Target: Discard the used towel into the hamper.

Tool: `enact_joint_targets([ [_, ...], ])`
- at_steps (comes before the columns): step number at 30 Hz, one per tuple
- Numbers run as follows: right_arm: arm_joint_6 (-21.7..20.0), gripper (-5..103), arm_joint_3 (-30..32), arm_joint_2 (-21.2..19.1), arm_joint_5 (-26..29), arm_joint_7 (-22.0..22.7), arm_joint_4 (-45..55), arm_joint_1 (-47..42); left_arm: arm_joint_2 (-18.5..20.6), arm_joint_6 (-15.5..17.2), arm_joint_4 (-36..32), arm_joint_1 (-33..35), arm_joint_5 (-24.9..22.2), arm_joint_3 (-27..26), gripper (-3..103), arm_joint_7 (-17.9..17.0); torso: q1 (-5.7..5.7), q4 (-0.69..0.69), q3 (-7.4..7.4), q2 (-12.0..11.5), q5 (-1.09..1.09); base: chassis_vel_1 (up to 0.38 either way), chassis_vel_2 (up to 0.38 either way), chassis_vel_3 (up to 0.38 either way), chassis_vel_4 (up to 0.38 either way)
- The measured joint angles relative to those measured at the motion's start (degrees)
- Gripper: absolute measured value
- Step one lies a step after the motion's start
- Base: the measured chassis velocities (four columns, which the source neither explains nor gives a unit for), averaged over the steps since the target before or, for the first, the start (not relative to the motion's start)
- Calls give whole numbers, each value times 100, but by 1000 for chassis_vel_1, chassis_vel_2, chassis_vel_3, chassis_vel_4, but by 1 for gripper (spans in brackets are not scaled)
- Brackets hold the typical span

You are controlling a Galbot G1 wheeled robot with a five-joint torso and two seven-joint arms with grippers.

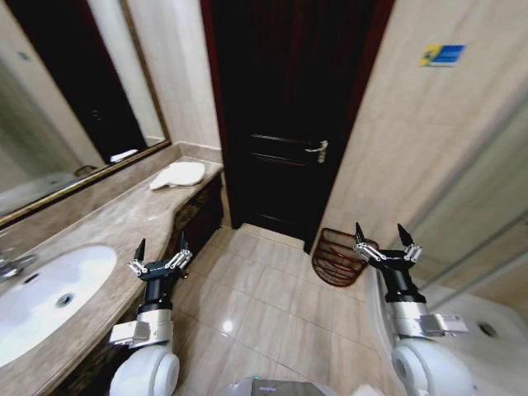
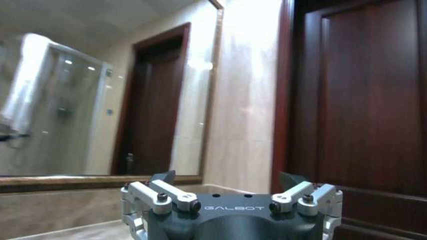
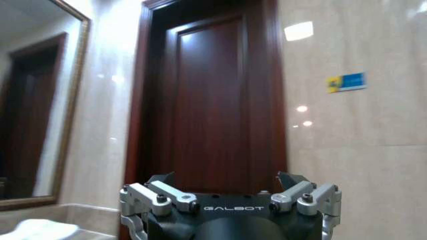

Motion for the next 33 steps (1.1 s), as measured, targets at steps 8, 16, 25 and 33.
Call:
enact_joint_targets([
  [8, 133, 100, -11, 27, 85, -93, -51, 83, 1, -122, 36, -13, 171, -35, 100, -30, 0, 1, 0, 0, -1, 140, 127, 117, 131],
  [16, 53, 100, -30, 149, 61, -156, -58, 101, 1, -324, 137, -13, 456, -80, 95, -190, 0, -1, 0, 0, 0, 40, 39, 44, 38],
  [25, 75, 100, -53, 216, 37, -257, -43, 85, 1, -328, 161, -41, 296, -80, 100, -43, 0, -1, 0, 2, -1, 0, 0, 0, 0],
  [33, 193, 100, -57, 304, 17, -294, -41, -38, 1, -409, 262, -39, 221, 10, 100, 21, -1, -1, -1, 2, 0, -27, 17, 21, -24],
])
